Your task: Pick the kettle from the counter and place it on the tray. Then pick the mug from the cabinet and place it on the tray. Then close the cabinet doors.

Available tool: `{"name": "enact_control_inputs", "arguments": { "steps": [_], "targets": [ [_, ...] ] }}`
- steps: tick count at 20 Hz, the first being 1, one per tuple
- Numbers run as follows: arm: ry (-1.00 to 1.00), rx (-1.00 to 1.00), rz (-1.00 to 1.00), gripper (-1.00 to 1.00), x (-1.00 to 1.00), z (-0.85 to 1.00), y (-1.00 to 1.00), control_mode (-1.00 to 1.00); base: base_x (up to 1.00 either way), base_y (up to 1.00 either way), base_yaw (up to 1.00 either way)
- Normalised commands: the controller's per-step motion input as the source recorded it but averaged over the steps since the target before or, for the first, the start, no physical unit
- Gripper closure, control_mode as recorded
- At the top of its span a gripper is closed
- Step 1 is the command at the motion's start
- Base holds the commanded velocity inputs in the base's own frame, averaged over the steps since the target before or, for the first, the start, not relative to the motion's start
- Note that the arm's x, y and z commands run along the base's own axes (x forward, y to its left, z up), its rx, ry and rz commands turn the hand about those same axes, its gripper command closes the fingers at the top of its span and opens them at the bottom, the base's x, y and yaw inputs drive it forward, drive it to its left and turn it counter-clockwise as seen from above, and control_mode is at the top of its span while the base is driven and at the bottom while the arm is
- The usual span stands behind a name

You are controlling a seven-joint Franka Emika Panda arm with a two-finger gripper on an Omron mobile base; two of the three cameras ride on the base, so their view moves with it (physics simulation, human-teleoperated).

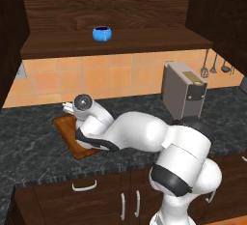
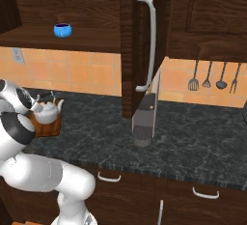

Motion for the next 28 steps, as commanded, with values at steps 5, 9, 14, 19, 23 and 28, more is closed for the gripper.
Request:
{"name": "enact_control_inputs", "arguments": {
  "steps": [5, 9, 14, 19, 23, 28],
  "targets": [
    [-0.03, 0.01, 0.0, -1.0, -0.01, -0.05, 0.23, -1.0, 0.0, 0.0, 0.0],
    [-0.13, 0.0, 0.05, -1.0, -0.39, 0.1, 0.21, -1.0, 0.0, 0.0, 0.0],
    [-0.13, 0.0, 0.04, -1.0, -0.4, 0.47, 0.15, -1.0, 0.0, 0.0, 0.0],
    [-0.08, -0.05, 0.21, -1.0, -0.49, 0.7, -0.11, -1.0, 0.0, 0.0, 0.0],
    [0.0, 0.04, 0.2, -1.0, -0.07, 0.37, -0.57, -1.0, 0.0, 0.0, 0.0],
    [0.14, -0.06, 0.06, -1.0, -0.03, 1.0, -0.57, -1.0, 0.0, 0.0, 0.0]
  ]
}}
